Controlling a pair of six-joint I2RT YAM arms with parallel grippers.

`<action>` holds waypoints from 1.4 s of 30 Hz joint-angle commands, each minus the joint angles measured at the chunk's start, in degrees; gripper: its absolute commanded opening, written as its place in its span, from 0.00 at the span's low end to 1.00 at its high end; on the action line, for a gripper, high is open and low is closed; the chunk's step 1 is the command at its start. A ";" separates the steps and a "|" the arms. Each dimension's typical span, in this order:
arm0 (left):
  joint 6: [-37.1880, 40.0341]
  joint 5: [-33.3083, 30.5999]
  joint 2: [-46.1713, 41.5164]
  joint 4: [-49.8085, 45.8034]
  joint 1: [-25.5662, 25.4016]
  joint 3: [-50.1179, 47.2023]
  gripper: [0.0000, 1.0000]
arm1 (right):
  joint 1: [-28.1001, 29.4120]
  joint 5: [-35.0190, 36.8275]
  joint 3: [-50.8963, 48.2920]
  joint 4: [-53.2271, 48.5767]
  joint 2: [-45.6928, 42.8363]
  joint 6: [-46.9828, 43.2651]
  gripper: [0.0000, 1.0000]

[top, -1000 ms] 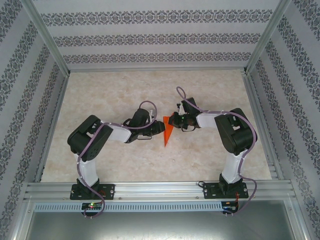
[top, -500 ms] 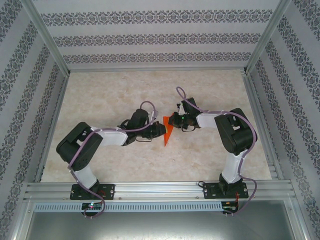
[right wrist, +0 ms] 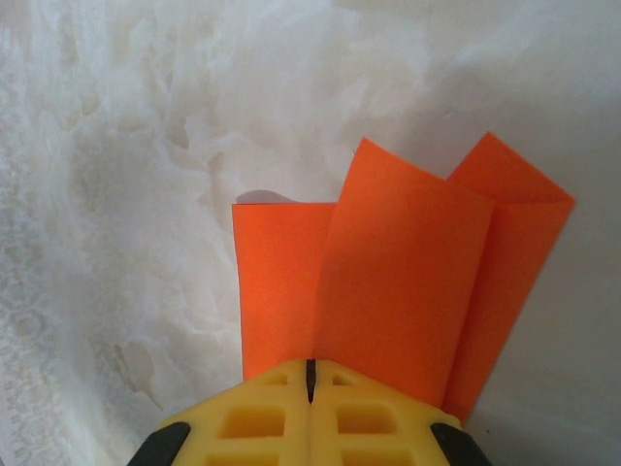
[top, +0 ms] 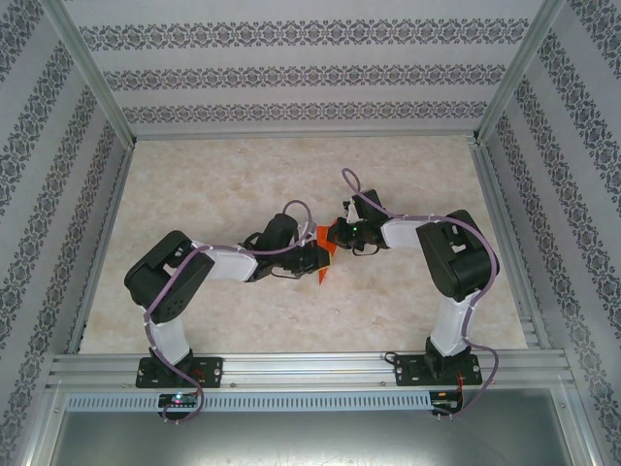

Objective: Fold a paper plane with a square sheet of paper (fold left side to right side)
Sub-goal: Fold the wing for the fifth time at the center of the table.

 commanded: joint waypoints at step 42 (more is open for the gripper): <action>2.71 -3.99 4.99 -8.33 -1.28 0.55 0.08 | 0.66 2.94 1.20 -9.58 2.94 -3.20 0.00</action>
